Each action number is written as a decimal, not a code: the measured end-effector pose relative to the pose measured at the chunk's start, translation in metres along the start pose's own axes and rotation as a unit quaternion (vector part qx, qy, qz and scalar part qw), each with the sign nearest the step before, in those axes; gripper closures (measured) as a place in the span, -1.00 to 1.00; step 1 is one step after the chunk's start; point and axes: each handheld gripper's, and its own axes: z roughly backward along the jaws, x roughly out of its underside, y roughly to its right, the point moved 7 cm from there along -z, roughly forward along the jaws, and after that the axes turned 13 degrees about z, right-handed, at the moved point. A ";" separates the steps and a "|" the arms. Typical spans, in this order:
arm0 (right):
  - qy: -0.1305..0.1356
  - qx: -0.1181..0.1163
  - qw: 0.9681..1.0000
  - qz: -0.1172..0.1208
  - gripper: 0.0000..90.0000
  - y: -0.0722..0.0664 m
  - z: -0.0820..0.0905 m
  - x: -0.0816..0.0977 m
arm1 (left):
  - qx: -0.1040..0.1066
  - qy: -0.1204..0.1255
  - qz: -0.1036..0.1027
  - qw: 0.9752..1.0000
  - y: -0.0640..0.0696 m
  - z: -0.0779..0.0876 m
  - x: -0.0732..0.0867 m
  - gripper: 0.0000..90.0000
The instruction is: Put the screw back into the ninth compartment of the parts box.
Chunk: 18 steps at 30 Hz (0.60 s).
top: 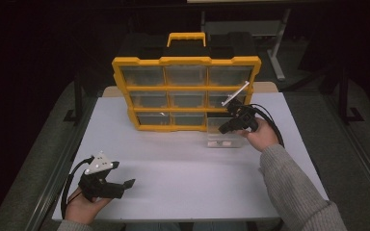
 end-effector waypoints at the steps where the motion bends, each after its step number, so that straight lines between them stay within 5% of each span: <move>1: 0.000 0.001 1.000 -0.007 0.82 0.000 0.001 0.000 | 0.000 0.000 0.000 1.000 0.000 0.000 0.000 -0.64; 18: 0.042 0.007 0.999 -0.018 0.53 -0.004 0.032 0.001 | 0.000 0.002 0.001 1.000 0.002 -0.002 -0.001 -0.63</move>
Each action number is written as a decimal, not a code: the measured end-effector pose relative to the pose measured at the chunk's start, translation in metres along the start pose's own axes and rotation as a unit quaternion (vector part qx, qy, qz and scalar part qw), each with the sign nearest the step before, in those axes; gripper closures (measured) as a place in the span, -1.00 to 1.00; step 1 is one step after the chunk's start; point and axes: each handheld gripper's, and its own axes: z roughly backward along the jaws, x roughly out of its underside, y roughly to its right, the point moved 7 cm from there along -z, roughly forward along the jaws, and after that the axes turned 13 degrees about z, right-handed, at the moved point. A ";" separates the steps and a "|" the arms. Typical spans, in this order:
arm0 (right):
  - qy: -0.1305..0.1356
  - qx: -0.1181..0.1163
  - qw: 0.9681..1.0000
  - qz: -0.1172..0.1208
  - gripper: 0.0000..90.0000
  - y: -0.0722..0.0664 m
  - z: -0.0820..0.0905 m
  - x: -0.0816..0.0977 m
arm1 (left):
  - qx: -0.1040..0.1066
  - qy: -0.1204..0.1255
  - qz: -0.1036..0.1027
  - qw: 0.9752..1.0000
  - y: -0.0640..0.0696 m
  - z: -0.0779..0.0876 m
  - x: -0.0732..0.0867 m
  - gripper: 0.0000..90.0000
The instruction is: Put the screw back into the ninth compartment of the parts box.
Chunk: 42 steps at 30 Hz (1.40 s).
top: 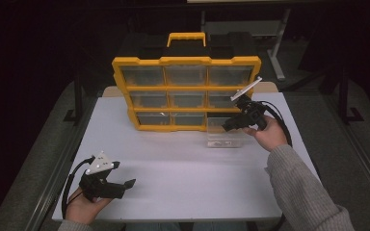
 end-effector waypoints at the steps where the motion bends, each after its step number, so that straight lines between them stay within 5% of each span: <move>1: 0.003 0.002 1.000 -0.001 0.50 0.000 0.002 0.000 | 0.000 0.000 0.000 1.000 0.000 0.000 0.000 -0.64; 20: 0.036 0.034 0.999 -0.005 -0.08 -0.016 0.040 0.013 | -0.007 0.001 -0.005 1.000 0.000 0.001 -0.002 -0.63; 42: 0.069 0.066 0.995 -0.019 -0.40 -0.027 0.056 0.059 | -0.005 0.012 -0.004 1.000 0.002 0.004 -0.004 -0.63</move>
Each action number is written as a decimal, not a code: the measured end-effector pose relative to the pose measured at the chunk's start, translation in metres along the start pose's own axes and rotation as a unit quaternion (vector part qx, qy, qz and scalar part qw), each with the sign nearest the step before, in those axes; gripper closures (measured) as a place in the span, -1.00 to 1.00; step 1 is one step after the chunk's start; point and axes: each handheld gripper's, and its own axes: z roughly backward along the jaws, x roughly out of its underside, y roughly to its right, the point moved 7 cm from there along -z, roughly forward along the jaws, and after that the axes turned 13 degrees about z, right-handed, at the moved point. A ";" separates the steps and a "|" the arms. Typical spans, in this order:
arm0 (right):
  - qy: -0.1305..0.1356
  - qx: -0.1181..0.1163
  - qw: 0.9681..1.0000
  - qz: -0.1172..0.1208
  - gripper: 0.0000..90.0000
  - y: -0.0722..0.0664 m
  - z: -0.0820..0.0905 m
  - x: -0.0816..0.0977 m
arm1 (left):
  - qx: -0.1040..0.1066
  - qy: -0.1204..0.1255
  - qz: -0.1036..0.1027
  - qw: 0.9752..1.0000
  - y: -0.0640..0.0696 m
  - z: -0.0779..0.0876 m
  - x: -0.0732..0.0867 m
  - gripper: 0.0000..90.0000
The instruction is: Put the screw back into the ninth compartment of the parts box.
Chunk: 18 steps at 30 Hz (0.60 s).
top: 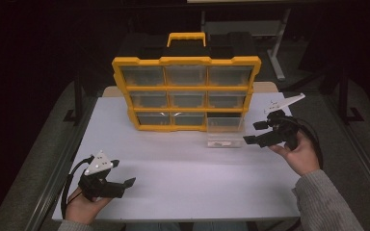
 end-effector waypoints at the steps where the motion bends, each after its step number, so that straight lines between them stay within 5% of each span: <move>1: -0.001 0.001 1.000 0.000 -0.41 0.000 0.000 0.003 | 0.000 0.000 0.000 1.000 0.000 0.000 0.000 -0.63; 18: -0.016 0.008 0.999 -0.030 -0.56 -0.007 -0.010 0.042 | 0.009 -0.001 0.007 1.000 -0.003 -0.001 0.002 -0.63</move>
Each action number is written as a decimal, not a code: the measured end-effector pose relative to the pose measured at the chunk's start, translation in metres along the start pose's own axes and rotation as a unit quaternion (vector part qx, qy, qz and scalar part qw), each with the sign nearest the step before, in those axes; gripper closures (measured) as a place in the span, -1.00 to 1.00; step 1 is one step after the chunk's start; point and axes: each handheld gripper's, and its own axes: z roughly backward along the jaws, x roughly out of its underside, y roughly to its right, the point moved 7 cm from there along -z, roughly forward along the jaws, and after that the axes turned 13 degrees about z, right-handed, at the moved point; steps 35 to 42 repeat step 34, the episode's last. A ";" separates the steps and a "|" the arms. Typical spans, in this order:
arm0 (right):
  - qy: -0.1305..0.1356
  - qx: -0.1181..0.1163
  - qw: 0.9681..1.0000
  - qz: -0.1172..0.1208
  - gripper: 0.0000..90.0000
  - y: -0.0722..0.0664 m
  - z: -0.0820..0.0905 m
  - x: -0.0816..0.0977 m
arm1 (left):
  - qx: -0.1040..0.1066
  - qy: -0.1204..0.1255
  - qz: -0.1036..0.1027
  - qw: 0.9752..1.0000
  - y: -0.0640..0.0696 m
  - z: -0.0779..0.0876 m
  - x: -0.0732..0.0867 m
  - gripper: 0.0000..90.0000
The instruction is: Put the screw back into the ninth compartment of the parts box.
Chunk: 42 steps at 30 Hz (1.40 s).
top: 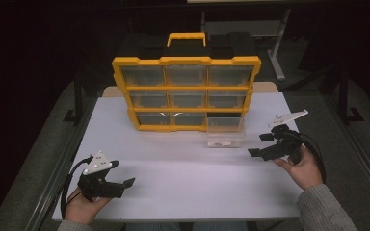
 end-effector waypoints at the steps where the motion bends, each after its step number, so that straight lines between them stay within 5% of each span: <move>1: 0.000 -0.001 1.000 -0.001 -0.56 -0.001 0.000 0.002 | -0.001 -0.003 -0.002 1.000 -0.001 0.000 0.001 -0.63; 27: 0.003 0.009 1.000 -0.017 -0.60 -0.021 -0.015 0.043 | 0.003 -0.009 -0.005 1.000 -0.001 -0.006 0.006 -0.62; 42: 0.004 0.005 1.000 -0.020 -0.60 -0.023 -0.018 0.045 | 0.006 -0.005 0.003 1.000 -0.006 -0.007 0.008 -0.62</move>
